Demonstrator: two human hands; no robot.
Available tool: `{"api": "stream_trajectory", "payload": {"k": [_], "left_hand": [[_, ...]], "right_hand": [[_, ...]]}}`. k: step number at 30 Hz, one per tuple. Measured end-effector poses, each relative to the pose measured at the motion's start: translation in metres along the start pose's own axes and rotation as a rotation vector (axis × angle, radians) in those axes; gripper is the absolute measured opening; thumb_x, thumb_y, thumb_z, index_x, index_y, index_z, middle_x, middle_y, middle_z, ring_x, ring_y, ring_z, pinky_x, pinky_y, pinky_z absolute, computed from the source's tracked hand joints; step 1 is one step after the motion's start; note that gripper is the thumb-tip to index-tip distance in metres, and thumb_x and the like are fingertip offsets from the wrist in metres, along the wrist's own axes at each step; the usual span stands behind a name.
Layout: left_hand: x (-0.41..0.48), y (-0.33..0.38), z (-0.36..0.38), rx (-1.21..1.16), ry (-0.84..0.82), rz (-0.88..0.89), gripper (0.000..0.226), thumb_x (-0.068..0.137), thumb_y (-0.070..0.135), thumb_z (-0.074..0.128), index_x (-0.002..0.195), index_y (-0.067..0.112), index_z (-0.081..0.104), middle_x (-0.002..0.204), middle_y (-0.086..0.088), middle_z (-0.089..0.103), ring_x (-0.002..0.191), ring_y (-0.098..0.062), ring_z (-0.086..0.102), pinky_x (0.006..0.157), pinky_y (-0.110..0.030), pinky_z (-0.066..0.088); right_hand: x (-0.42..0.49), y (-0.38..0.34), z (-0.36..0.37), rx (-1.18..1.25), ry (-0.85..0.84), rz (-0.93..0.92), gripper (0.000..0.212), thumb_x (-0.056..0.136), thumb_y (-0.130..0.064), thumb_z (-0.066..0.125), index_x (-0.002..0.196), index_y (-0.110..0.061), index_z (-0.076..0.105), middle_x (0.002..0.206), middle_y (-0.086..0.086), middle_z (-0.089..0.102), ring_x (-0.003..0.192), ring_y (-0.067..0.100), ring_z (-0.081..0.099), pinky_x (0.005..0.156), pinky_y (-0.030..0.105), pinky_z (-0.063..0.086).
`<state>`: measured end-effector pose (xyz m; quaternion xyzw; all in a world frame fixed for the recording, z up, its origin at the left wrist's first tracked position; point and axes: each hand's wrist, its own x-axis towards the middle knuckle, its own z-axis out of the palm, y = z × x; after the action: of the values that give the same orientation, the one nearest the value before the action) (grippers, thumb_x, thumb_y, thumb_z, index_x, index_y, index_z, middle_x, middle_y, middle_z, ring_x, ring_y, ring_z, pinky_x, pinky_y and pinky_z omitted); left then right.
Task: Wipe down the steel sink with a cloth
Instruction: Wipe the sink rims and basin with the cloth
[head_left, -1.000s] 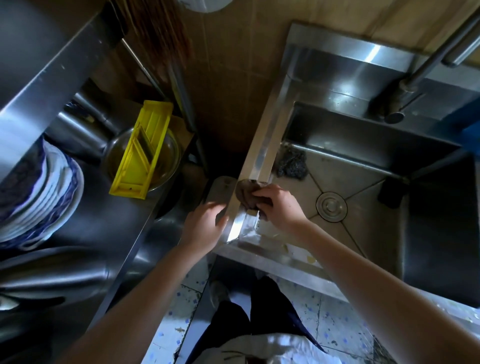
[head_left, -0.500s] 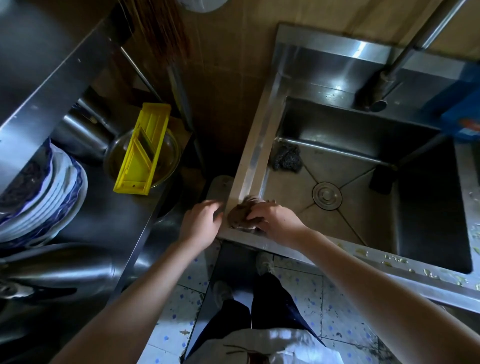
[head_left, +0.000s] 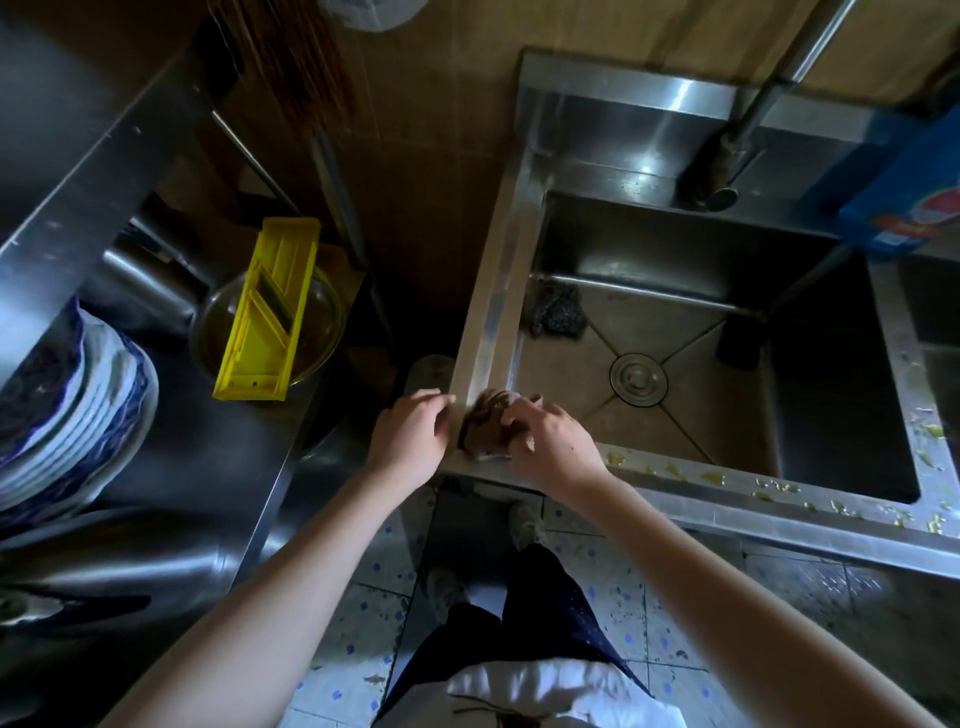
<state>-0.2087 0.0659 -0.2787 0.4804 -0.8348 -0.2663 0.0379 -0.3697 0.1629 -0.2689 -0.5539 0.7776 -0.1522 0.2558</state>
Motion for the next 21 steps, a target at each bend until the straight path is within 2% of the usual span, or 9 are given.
{"api": "stream_trajectory", "payload": {"k": [2, 3, 6, 8, 11, 15, 21], "left_hand": [[0.000, 0.002, 0.000, 0.004, -0.001, 0.004, 0.034, 0.094, 0.017, 0.050, 0.127, 0.017, 0.058, 0.136, -0.001, 0.053, 0.120, -0.022, 0.053, 0.098, -0.038, 0.044], [0.000, 0.002, -0.001, 0.002, 0.001, 0.005, 0.034, 0.094, 0.018, 0.050, 0.127, 0.017, 0.058, 0.136, -0.001, 0.053, 0.120, -0.022, 0.053, 0.098, -0.038, 0.044], [0.001, 0.004, 0.000, -0.005, 0.011, 0.000, 0.034, 0.095, 0.017, 0.048, 0.128, 0.017, 0.057, 0.136, -0.002, 0.053, 0.120, -0.022, 0.052, 0.099, -0.038, 0.044], [0.002, 0.004, 0.001, -0.015, 0.012, -0.007, 0.034, 0.096, 0.017, 0.047, 0.129, 0.017, 0.056, 0.137, -0.002, 0.052, 0.121, -0.022, 0.052, 0.099, -0.036, 0.043], [0.005, 0.005, 0.005, -0.030, 0.008, 0.007, 0.037, 0.095, 0.018, 0.050, 0.132, 0.016, 0.052, 0.140, -0.003, 0.049, 0.124, -0.022, 0.049, 0.100, -0.034, 0.041], [0.005, 0.009, 0.017, 0.030, -0.014, 0.044, 0.045, 0.093, 0.023, 0.054, 0.138, 0.022, 0.045, 0.150, -0.007, 0.034, 0.133, -0.028, 0.036, 0.107, -0.043, 0.035], [-0.001, 0.005, 0.032, 0.105, -0.041, 0.094, 0.049, 0.092, 0.025, 0.056, 0.140, 0.026, 0.042, 0.156, -0.010, 0.018, 0.139, -0.030, 0.024, 0.110, -0.044, 0.025]], "right_hand": [[-0.003, -0.010, 0.007, 0.023, 0.120, 0.058, 0.028, 0.086, -0.027, 0.056, 0.113, -0.024, 0.061, 0.097, 0.006, 0.069, 0.094, 0.029, 0.060, 0.070, 0.033, 0.048], [-0.004, -0.016, 0.012, 0.018, 0.155, 0.081, 0.031, 0.087, -0.033, 0.056, 0.116, -0.025, 0.061, 0.102, 0.005, 0.070, 0.095, 0.029, 0.061, 0.073, 0.033, 0.049], [-0.008, -0.028, 0.025, -0.029, 0.181, 0.133, 0.039, 0.090, -0.040, 0.054, 0.125, -0.026, 0.060, 0.129, -0.001, 0.060, 0.109, 0.027, 0.055, 0.091, 0.037, 0.044], [-0.011, -0.030, 0.031, -0.081, 0.175, 0.161, 0.035, 0.090, -0.039, 0.052, 0.122, -0.027, 0.063, 0.135, -0.004, 0.055, 0.115, 0.028, 0.051, 0.097, 0.037, 0.039], [-0.017, -0.027, 0.033, -0.143, 0.184, 0.163, 0.030, 0.088, -0.038, 0.053, 0.112, -0.026, 0.068, 0.128, -0.007, 0.060, 0.117, 0.026, 0.052, 0.099, 0.038, 0.037], [-0.026, -0.013, 0.029, -0.158, 0.251, 0.162, 0.024, 0.083, -0.033, 0.061, 0.101, -0.022, 0.071, 0.116, -0.006, 0.067, 0.115, 0.024, 0.057, 0.095, 0.040, 0.040], [-0.043, 0.019, 0.015, -0.197, 0.269, 0.237, 0.027, 0.084, -0.035, 0.059, 0.105, -0.025, 0.071, 0.125, -0.006, 0.064, 0.124, 0.022, 0.051, 0.100, 0.039, 0.034]]}}
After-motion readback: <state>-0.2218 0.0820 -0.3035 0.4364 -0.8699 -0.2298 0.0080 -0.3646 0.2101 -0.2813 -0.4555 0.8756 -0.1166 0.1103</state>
